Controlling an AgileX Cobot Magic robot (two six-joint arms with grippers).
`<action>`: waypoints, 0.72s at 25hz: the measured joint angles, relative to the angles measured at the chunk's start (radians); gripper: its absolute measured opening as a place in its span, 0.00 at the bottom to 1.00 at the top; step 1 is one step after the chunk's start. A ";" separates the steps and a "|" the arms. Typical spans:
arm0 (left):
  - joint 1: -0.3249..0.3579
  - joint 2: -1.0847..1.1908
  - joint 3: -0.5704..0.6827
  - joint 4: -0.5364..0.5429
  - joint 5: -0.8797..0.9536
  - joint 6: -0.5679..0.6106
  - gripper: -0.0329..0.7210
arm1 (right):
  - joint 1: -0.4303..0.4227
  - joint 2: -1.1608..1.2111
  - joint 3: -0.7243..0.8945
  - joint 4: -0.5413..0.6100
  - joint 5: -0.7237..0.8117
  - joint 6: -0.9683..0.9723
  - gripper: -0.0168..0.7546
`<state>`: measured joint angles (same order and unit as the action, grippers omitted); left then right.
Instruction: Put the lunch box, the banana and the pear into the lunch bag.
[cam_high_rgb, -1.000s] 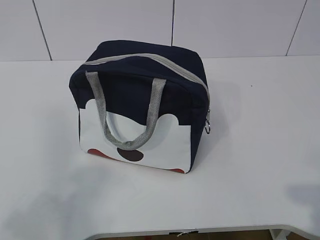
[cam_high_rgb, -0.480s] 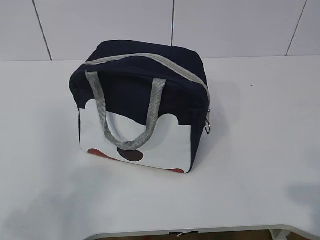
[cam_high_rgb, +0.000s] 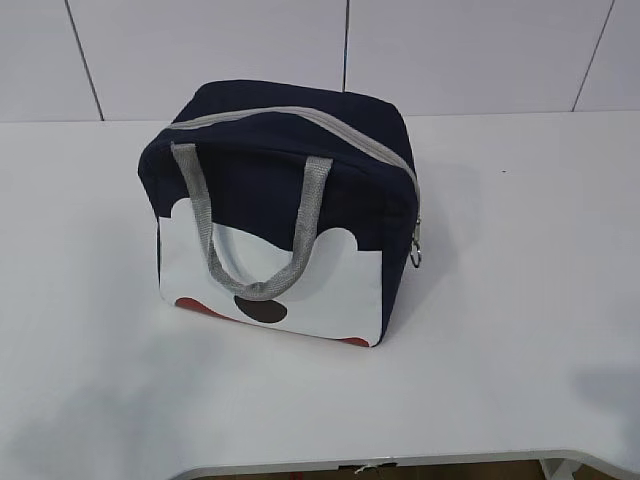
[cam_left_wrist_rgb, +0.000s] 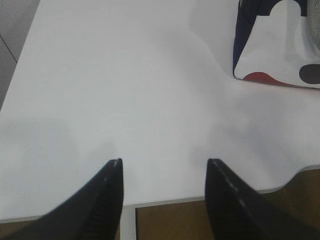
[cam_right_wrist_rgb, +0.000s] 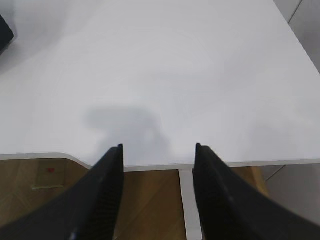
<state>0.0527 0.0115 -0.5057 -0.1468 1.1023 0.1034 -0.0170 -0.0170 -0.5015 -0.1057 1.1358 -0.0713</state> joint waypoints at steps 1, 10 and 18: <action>0.000 0.000 0.000 0.000 0.000 0.000 0.54 | 0.000 0.000 0.000 0.000 0.000 0.000 0.53; 0.000 0.000 0.000 0.000 0.000 0.000 0.54 | 0.000 0.000 0.000 0.000 0.002 0.000 0.53; 0.000 0.000 0.000 0.000 0.000 0.000 0.54 | 0.000 0.000 0.000 0.000 0.002 0.000 0.53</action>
